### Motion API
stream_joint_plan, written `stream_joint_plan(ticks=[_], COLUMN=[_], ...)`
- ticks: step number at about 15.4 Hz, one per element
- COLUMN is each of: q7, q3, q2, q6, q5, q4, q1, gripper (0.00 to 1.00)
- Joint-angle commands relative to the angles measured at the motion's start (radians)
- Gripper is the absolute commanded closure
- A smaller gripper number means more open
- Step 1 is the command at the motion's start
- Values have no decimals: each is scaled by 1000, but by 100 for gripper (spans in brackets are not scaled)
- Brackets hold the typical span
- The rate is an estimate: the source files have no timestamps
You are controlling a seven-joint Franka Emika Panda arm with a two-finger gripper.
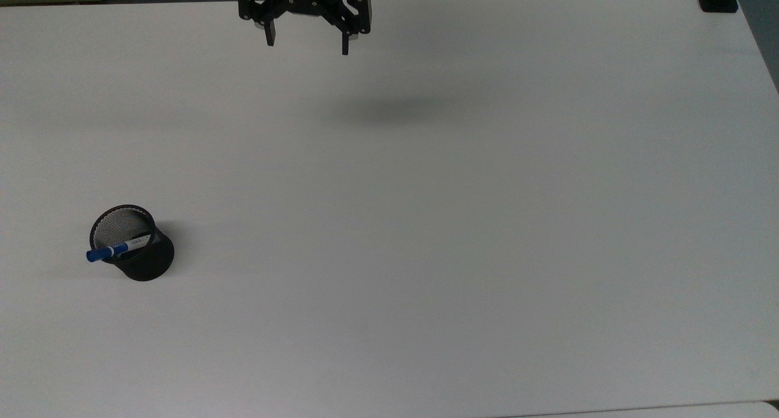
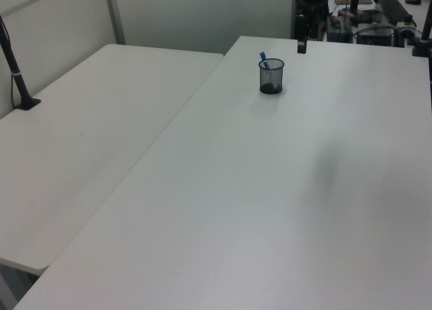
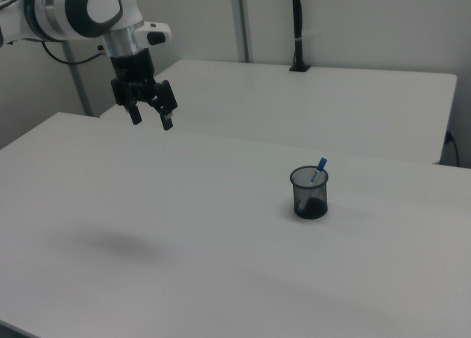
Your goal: Remove the marker
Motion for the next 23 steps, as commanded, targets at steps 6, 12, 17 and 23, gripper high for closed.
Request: stream_joint_plan(ticks=[6, 12, 17, 23], q7=[-21, -21, -23, -33], q3=[-11, -10, -11, -17], q2=[-17, -12, 17, 55], q6=[59, 85, 112, 262], q5=[26, 26, 21, 9], q4=[-28, -34, -41, -34], q1=[3, 6, 9, -75], gripper=[0, 0, 0, 0])
